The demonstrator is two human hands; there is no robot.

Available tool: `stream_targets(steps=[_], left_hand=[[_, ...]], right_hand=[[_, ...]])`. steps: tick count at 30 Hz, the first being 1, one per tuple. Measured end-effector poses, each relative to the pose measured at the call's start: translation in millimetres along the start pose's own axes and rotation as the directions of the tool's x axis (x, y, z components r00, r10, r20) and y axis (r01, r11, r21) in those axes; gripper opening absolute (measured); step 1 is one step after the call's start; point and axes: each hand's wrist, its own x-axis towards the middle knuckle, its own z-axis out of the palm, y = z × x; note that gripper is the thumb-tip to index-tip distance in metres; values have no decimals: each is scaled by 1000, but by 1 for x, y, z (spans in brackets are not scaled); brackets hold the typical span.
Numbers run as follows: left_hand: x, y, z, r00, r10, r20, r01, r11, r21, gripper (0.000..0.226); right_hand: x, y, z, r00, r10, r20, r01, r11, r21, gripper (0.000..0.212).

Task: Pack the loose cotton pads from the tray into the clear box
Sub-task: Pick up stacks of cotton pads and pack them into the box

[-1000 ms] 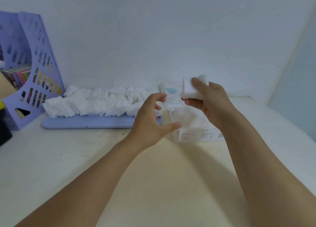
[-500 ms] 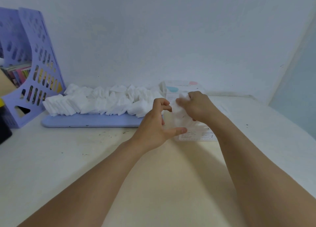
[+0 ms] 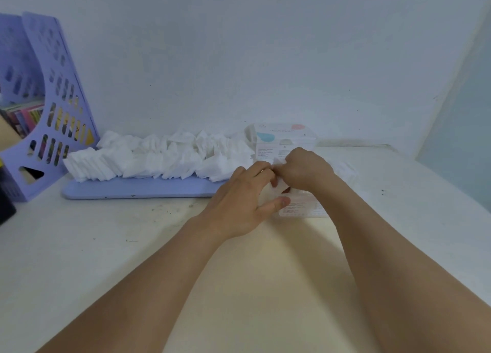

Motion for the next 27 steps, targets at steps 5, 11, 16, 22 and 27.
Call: stream_targets(steps=[5,11,16,22,27], left_hand=[[-1,3,0,1000,21,-11,-21,999,30,31],[0,5,1,999,43,-28,-44,999,-22,23],[0,3,4,998,56,-9,-57,997,-45,21],[3,4,8,998,54,-33,-59,978,-201,19],[4,-2,13,999,4,-37,-15,955,-298,23]], right_hand=[[-3,-4,8,995,-3,-100,-13,988,-153,21],[-8,-6,7,980,-11,-197,-30,978,-205,37],[-13,-8,1,996,20,-82,-42,961,-273,38],[-14,-11,2,993,24,-113,-54,961,-270,38],[-14,6,-25,985,-61,161,35,986,160,30]])
